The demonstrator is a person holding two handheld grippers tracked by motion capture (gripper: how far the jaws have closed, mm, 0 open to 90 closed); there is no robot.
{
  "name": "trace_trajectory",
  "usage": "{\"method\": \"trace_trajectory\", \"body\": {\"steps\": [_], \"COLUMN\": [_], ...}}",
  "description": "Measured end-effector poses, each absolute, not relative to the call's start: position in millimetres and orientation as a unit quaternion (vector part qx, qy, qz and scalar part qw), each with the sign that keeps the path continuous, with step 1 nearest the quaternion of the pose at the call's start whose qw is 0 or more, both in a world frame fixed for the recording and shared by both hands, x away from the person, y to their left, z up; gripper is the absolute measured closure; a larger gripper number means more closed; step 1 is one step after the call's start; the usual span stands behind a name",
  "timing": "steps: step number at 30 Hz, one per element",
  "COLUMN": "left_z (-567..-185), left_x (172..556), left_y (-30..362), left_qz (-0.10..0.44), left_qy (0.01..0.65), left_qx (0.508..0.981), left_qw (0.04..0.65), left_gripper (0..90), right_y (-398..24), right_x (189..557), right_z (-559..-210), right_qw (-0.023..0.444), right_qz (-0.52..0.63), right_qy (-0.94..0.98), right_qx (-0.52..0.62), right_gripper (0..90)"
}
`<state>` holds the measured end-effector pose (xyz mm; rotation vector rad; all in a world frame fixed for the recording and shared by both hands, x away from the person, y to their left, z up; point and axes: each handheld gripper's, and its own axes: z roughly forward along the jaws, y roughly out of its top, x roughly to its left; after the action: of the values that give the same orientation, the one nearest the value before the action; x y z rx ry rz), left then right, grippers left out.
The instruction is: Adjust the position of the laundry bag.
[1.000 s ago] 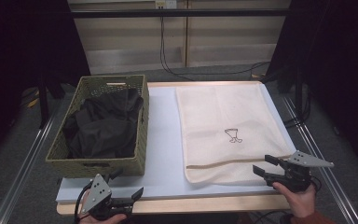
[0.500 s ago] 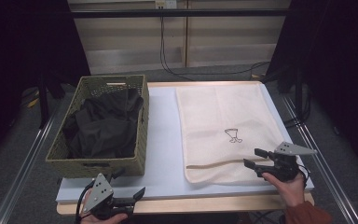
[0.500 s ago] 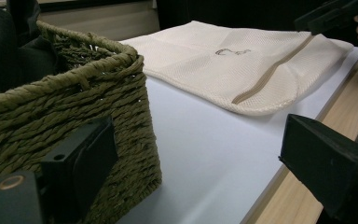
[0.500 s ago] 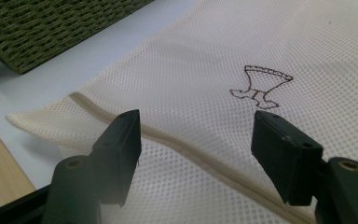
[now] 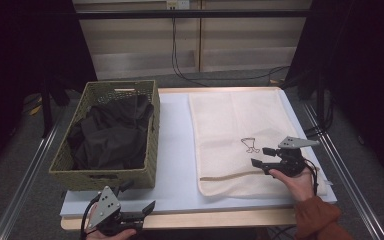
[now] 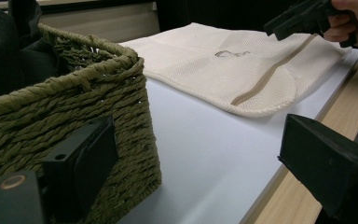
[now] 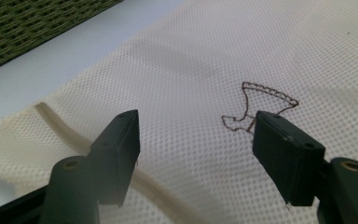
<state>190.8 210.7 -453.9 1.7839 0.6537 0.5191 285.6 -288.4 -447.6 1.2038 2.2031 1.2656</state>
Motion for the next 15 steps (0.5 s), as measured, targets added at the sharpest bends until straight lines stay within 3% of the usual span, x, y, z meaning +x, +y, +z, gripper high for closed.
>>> {"method": "trace_trajectory", "body": {"steps": [15], "left_z": [-453.3], "left_x": [190.2], "left_y": [211.4], "left_qz": [0.22], "left_qy": [0.278], "left_qx": [0.753], "left_qw": [0.554], "left_gripper": [10.2], "right_y": [-272.2], "right_x": [345.3], "right_z": [-461.6], "right_qw": [0.147], "right_qz": [0.389], "right_qy": [0.799], "right_qx": [0.434], "right_gripper": [30.1]}}
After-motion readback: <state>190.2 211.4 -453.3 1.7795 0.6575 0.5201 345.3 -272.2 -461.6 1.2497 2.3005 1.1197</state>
